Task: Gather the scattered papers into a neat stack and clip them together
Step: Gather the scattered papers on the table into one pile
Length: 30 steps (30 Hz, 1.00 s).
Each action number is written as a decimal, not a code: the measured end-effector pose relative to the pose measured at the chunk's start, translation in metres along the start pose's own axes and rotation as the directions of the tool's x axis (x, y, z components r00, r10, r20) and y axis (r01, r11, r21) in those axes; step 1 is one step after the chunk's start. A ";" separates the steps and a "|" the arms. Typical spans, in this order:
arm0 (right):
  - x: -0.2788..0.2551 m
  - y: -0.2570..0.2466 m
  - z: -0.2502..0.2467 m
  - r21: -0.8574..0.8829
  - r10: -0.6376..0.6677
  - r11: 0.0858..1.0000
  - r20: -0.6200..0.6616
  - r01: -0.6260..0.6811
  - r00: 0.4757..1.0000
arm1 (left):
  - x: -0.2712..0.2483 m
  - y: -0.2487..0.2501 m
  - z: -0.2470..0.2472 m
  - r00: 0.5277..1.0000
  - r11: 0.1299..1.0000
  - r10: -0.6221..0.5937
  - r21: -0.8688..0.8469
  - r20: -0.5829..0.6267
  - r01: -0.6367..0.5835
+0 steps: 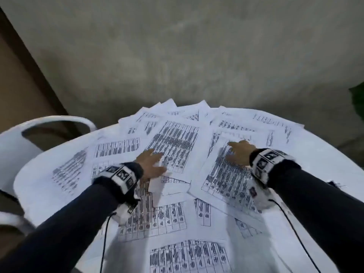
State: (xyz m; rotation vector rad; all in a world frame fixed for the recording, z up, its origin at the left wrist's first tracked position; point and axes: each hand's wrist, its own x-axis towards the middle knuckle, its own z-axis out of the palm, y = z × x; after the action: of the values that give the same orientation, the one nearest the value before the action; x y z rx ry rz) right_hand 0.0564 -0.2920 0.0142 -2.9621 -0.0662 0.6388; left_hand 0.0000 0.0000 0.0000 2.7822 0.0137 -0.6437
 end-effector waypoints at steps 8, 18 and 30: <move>0.004 -0.057 0.040 -0.088 -0.172 0.981 0.040 0.174 0.984 | 0.010 0.021 0.028 0.976 0.937 0.071 0.322 0.204 -0.135; -0.045 0.013 0.033 -0.063 0.022 0.998 -0.048 -0.025 0.999 | -0.034 0.003 0.016 0.999 0.994 -0.039 0.099 0.017 0.038; -0.039 -0.001 0.036 0.325 0.047 0.946 -0.136 -0.001 0.990 | -0.055 0.026 0.017 0.984 0.957 -0.176 -0.238 -0.034 0.163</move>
State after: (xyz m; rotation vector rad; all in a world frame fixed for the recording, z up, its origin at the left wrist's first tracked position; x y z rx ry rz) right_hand 0.0060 -0.2898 -0.0020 -2.6806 0.0806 0.3933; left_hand -0.0548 -0.0272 0.0161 2.5856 0.3224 -0.5650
